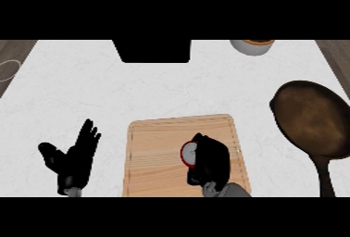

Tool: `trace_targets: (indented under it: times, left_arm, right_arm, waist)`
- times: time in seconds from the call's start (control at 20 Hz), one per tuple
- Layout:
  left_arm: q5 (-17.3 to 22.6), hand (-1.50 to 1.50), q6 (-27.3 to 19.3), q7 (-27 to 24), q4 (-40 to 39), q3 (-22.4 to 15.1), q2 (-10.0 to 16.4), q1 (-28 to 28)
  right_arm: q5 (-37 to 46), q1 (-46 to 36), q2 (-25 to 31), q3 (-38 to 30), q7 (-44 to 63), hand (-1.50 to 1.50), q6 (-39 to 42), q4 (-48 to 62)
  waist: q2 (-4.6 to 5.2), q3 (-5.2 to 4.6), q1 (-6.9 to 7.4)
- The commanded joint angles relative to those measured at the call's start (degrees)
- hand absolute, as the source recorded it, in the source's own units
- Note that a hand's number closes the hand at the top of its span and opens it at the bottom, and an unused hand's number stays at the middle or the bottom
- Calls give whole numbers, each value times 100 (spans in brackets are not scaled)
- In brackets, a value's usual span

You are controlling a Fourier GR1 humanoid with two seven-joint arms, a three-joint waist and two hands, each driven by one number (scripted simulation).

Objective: Pick the can from the cutting board and place it in the pan

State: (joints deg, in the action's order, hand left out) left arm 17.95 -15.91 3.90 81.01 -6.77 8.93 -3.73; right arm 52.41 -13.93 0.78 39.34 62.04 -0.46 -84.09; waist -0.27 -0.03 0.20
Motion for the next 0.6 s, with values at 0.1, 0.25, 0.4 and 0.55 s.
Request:
trace_targets:
  times: [0.1,0.25,0.4,0.55]
  left_arm:
    - [-121,0,-24,365,261,59,40,-38]
    - [-31,0,310,-192,-223,166,-186,-66]
    - [83,0,341,276,49,361,94,55]
    - [-209,0,69,417,89,207,-85,158]
  right_arm:
    - [377,354,-74,-10,89,150,-282,146]
    - [378,217,-63,-222,24,150,200,-71]
    - [-140,-687,-74,-477,-613,150,112,1147]
    - [-44,-570,5,-620,-1049,150,404,1016]
  waist:
    - [21,4,-11]
    - [23,2,-15]
    - [35,4,33]
    - [28,4,3]
